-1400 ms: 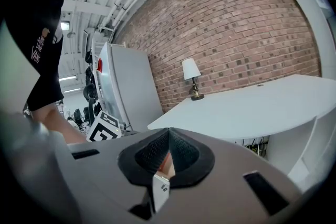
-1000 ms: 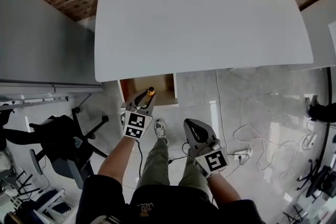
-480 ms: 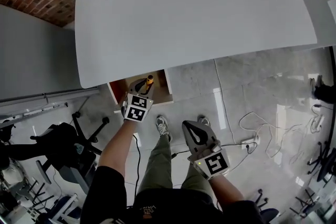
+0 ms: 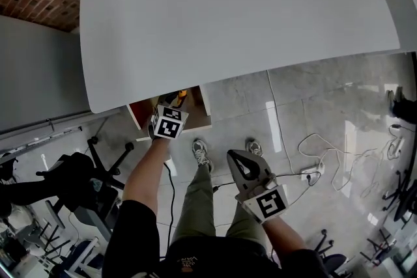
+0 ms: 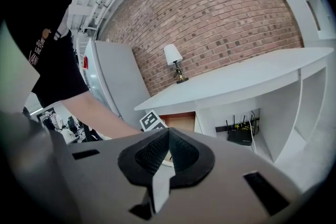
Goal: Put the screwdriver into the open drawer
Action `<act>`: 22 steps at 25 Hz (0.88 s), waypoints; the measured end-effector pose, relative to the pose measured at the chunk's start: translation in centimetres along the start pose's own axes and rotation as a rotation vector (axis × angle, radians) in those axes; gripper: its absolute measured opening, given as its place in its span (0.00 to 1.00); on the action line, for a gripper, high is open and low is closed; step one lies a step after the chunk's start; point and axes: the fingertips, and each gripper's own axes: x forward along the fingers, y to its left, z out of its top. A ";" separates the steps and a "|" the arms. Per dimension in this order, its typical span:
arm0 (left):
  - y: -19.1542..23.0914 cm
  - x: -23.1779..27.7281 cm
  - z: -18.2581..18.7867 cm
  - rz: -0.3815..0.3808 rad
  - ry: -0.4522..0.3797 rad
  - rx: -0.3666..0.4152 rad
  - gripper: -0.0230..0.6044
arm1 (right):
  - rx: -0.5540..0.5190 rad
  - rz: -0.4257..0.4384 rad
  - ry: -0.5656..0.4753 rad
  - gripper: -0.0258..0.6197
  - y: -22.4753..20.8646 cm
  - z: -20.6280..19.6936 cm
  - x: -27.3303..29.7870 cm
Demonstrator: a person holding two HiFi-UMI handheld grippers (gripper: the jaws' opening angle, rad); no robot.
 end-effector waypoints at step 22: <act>2.7 4.5 -3.0 0.080 0.191 0.089 0.21 | 0.033 -0.001 0.048 0.03 -0.7 -2.5 1.1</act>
